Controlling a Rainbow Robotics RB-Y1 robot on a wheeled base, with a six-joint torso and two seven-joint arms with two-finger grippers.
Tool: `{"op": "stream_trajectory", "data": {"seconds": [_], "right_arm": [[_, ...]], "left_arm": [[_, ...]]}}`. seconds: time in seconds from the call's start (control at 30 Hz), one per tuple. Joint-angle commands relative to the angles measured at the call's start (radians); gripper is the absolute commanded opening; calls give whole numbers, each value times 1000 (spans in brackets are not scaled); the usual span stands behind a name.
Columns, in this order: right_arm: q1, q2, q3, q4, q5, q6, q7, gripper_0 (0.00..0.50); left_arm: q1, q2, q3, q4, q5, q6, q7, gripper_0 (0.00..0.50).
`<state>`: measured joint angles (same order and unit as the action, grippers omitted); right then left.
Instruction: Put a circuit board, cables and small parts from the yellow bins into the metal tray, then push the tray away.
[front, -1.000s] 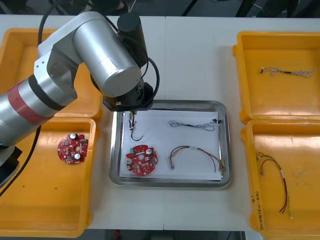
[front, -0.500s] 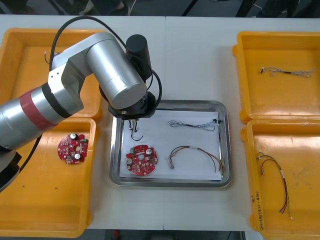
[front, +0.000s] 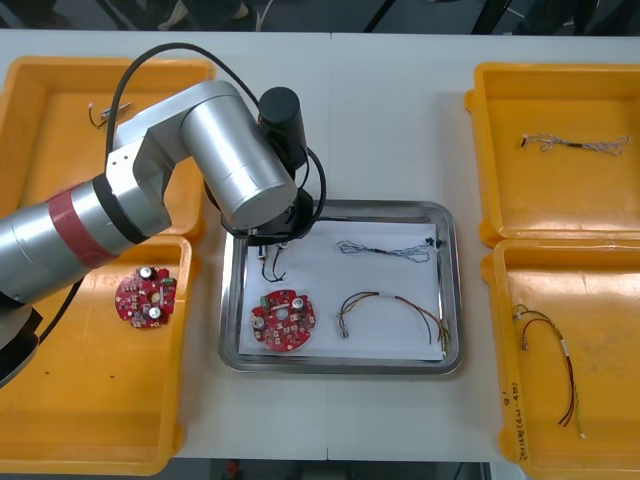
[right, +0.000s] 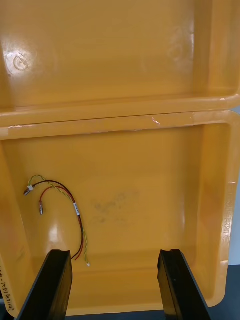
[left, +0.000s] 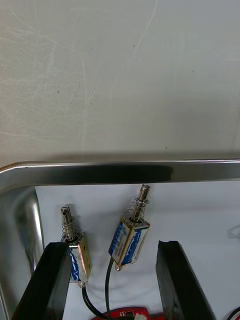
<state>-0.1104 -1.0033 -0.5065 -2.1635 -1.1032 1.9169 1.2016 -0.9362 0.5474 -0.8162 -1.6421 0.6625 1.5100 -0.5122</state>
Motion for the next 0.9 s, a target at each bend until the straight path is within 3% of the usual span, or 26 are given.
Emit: {"op": "stream_trajectory", "data": {"seconds": [0.03, 0.4, 0.9], "right_arm": [[14, 11, -13, -33, 13, 3, -30, 500], [14, 12, -6, -39, 16, 3, -33, 500], [15, 12, -1, -50, 19, 3, -36, 500]], "left_arm": [[-24, -27, -14, -10, -11, -8, 90, 500], [-26, -10, 31, -42, -1, 44, 69, 500], [-26, 123, 321, -122, 190, 274, -117, 500]]}}
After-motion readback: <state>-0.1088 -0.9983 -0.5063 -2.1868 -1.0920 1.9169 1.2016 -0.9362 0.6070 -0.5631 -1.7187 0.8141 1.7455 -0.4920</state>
